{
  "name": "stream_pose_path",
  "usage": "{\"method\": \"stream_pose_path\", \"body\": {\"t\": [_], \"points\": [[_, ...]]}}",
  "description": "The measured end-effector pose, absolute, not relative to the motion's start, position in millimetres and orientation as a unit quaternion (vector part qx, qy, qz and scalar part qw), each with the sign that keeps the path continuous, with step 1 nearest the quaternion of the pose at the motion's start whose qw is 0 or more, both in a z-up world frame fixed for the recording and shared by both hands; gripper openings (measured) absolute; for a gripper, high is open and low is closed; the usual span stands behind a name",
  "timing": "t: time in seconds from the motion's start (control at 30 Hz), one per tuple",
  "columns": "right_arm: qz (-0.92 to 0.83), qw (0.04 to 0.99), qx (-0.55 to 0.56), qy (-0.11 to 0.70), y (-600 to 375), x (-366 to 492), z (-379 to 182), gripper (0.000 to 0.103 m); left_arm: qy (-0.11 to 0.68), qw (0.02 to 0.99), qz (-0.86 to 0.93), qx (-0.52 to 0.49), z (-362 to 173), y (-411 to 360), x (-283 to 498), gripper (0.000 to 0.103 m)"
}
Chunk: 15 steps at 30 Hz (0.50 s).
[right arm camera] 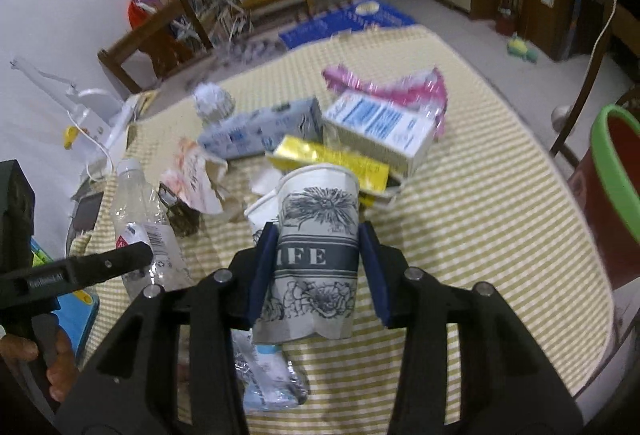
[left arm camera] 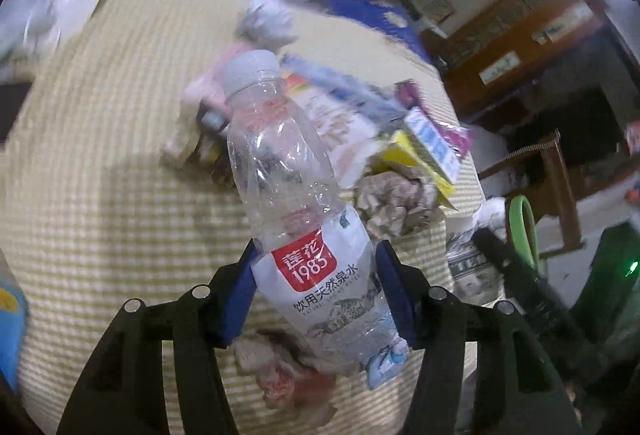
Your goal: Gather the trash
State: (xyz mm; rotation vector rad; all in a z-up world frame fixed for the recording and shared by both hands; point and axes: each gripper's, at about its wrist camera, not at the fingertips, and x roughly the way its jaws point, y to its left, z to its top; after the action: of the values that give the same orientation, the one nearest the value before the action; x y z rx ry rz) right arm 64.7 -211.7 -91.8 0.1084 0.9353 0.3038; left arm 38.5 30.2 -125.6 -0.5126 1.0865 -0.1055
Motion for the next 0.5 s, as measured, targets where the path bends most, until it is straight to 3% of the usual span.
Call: {"method": "stream_pose_path", "body": {"t": [0.5], "points": [[0.088, 0.928, 0.045, 0.359, -270.2, 34.6, -33.1, 0.041, 0.434, 0.883, -0.116, -0.140, -66.9, -35.9, 49.5, 0.055]]}}
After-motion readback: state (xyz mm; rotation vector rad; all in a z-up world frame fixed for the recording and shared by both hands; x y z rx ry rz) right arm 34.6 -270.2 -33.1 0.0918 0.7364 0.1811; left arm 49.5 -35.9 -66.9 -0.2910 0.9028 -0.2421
